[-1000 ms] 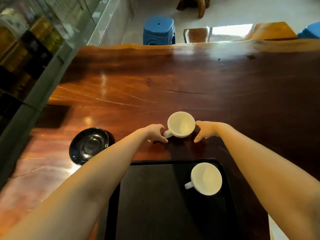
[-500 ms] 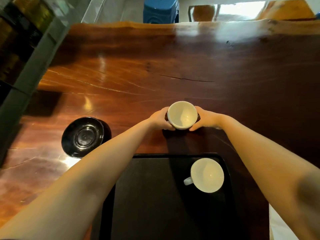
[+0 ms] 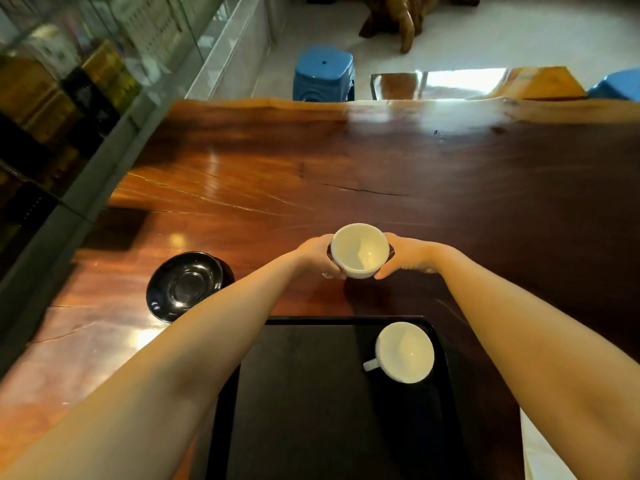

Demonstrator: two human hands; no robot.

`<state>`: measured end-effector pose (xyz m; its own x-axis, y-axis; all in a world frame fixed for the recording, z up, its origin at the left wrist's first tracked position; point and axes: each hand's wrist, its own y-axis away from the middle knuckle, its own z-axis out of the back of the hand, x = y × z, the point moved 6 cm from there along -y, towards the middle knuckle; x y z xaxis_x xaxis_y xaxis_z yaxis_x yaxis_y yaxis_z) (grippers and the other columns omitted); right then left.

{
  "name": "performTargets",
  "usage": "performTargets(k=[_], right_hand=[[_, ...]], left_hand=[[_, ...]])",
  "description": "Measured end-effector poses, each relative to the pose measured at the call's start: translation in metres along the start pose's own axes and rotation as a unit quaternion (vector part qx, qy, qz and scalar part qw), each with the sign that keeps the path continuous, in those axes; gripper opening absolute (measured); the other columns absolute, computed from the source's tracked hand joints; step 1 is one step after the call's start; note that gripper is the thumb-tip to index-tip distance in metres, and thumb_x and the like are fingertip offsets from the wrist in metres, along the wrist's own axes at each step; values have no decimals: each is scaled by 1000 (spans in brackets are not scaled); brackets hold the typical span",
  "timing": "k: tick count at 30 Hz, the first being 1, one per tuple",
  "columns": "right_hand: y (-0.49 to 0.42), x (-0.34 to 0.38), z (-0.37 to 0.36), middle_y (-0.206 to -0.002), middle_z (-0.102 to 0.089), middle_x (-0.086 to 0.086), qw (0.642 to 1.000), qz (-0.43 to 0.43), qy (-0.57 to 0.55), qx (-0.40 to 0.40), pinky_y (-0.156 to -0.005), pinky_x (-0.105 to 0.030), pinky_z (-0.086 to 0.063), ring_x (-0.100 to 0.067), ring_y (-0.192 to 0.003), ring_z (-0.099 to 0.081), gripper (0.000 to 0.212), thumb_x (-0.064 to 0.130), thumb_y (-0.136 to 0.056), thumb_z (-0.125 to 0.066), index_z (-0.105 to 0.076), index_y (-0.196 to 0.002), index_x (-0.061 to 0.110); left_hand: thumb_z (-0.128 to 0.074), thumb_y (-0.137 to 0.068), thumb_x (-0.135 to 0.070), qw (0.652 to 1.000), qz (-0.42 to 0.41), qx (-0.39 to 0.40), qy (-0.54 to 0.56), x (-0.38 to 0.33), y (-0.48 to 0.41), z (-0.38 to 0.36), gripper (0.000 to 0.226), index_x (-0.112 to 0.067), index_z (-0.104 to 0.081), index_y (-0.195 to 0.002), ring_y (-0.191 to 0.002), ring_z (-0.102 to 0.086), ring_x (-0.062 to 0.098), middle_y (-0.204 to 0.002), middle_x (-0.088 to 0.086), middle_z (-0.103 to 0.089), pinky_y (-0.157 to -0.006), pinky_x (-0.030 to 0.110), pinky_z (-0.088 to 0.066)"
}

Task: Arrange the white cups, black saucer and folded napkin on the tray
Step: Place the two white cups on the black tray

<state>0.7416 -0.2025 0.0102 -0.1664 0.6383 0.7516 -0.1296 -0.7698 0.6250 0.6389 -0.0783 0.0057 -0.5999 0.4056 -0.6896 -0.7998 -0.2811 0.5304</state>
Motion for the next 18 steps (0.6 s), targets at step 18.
performTargets(k=[18], right_hand=[[45,53,-100,-120,-45,18,995,86,24,50,-95,-18,-38,-3,-112,-45,68,-2,-76,-71,-39,-118,42]], left_hand=[[-81,-66,-23,995,-33,-91,16,45,127,5,79,-24,-41,-133,-116,-47,12,-130,-1,-53,-94,28,-39]])
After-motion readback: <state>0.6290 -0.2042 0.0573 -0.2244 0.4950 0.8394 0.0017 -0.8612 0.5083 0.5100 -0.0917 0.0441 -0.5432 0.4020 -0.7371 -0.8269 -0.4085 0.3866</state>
